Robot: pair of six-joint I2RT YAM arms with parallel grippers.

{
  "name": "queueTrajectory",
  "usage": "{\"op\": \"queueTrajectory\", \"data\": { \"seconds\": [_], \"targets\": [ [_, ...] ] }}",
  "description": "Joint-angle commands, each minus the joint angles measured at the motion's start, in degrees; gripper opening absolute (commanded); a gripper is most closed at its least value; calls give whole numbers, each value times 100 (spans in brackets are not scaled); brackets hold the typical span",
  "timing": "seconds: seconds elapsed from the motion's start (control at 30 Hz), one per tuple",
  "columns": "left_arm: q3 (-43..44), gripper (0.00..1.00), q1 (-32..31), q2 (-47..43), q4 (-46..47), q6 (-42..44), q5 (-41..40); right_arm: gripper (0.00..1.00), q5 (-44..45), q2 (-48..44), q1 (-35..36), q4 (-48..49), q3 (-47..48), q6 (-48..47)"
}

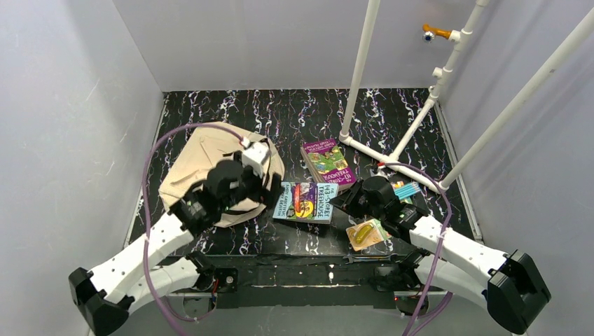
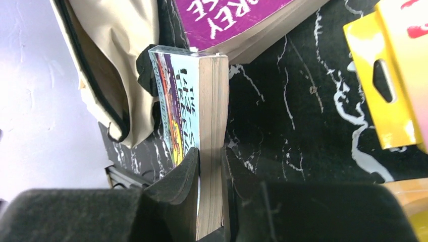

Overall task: Pack the student bag
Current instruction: Pick up the book from the center of the board.

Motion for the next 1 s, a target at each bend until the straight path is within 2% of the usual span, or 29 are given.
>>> {"op": "queueTrajectory", "data": {
  "seconds": [0.0,0.1,0.17,0.3,0.5,0.57,0.63,0.7,0.77,0.87,0.93,0.97],
  "targets": [
    [-1285,98,-973,-599,1924,1136,-37,1,-405,-159,-5,141,396,574],
    [-1787,98,-1872,-668,2436,1781,-343,1,-421,-98,-10,169,461,888],
    [-1958,98,-2550,-428,2644,2275,-1007,1,-460,-8,-12,231,495,1079],
    [-2501,98,-3693,449,4097,3276,-2362,1,-486,191,-25,437,535,1338],
    [-2251,98,-3999,2584,5738,4055,-3274,1,-739,234,-36,559,478,1640],
    [-2160,98,-4031,3301,6707,4707,-3959,1,-750,169,-49,608,435,1729],
    [-2124,95,-4047,3845,7714,5184,-4213,1,-754,111,-66,543,446,1748],
    [-1970,82,-4065,4164,8057,5299,-4316,1,-773,59,-80,508,460,1756],
    [-1830,60,-4064,4481,8510,5467,-4675,1,-793,10,-91,425,492,1737],
    [-1680,40,-4097,4951,9598,6153,-5170,1,-813,-62,-97,338,561,1583],
    [-1574,25,-4114,5065,9808,6368,-5366,2,-862,-72,-108,90,625,1416],
    [-1587,17,-4130,5024,9826,6308,-5367,16,-925,-53,-139,27,673,1333]
  ]
}}
